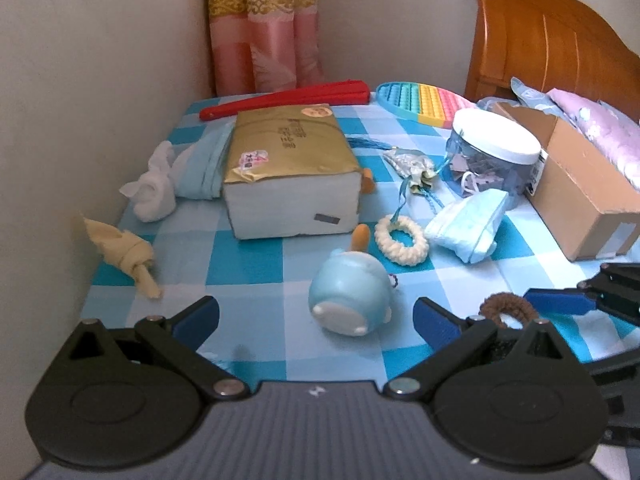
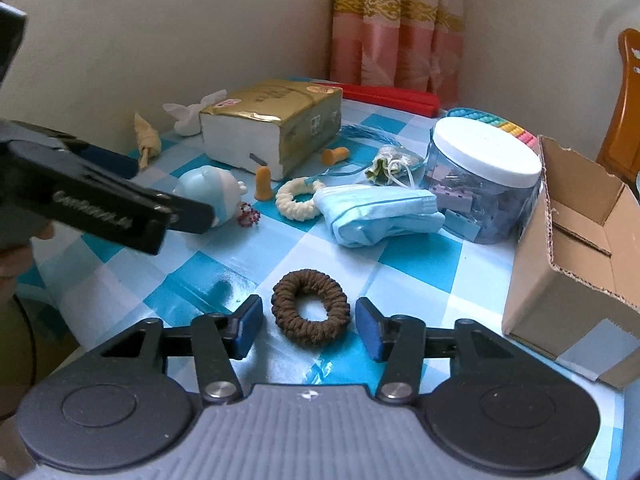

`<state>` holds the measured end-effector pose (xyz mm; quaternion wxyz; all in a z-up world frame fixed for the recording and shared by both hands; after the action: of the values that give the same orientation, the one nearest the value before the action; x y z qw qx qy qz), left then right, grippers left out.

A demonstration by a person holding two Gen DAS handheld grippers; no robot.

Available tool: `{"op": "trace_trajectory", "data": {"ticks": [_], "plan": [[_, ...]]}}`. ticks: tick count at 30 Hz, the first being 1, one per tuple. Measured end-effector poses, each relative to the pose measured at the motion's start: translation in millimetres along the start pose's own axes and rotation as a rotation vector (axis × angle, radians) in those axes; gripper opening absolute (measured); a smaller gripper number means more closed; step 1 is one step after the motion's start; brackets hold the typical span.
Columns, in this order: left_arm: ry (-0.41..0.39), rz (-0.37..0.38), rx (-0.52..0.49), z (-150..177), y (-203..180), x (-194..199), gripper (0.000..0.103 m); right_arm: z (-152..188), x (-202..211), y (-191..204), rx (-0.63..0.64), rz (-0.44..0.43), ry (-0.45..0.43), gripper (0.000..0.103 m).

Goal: Organize soft objects
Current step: 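Grasp the brown scrunchie with the right tool while the left tool grasps the light blue toy, then carry both items to the cardboard box while the right tool releases the scrunchie inside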

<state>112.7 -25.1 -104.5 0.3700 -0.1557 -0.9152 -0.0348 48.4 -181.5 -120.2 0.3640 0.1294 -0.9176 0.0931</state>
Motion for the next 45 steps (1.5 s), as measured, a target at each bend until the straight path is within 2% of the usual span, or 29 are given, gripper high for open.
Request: {"op": "trace_trajectory", "data": {"ticks": [3,7,9,11,14,19,22,25,30,36,45], "plan": [[-0.004,0.024,0.004,-3.7,-0.9,-6.7,0.097,-0.6,-0.8,-2.2,-0.006,-0.006,0.0,0.061],[-0.012,0.041,-0.016,-9.6,-7.1,-14.0,0.076,-0.2,-1.0,-2.9,-0.004,-0.009,-0.004,0.061],[-0.004,0.064,-0.012,-10.9,-9.2,-17.7,0.07,-0.4,-1.4,-2.8,-0.003,-0.009,-0.004,0.061],[0.002,0.08,-0.008,-10.9,-10.8,-20.7,0.058,-1.0,-1.6,-2.4,-0.001,-0.007,-0.005,0.061],[0.011,0.077,-0.018,-9.3,-12.7,-24.2,0.045,-1.8,-1.9,-0.8,0.008,-0.003,-0.005,0.061],[0.026,0.079,-0.022,-8.7,-11.1,-22.7,0.045,-5.7,-3.3,2.7,0.022,0.006,0.009,0.059],[0.034,0.067,-0.03,-8.9,-10.9,-20.6,0.044,-9.1,-4.3,1.9,0.008,0.004,0.031,0.044],[0.04,0.073,-0.034,-9.1,-11.2,-14.2,0.044,-10.6,-2.8,1.7,0.008,0.017,0.044,0.041],[0.051,0.084,-0.07,-8.2,-18.3,0.8,0.044,-11.7,10.8,-0.7,0.006,0.027,0.032,0.041],[0.059,0.103,-0.095,-9.4,-31.5,21.8,0.044,-15.6,43.9,-13.5,-0.001,0.048,-0.027,0.041],[0.057,0.122,-0.141,-16.2,-58.7,42.1,0.044,-27.1,84.2,-62.1,0.031,0.137,-0.1,0.041]]}}
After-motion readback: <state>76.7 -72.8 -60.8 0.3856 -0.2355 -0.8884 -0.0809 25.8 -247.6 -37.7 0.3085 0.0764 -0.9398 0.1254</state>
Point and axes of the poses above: each gripper's, at about its wrist camera, not at the fingertips, and x roughly against the way its jaws point, y to its left, z to its underside, the point moved 4 cm from there along -x, roughly the way its jaws point, and after that the axes turned 2 degrees about z, right-handed, at the moved point
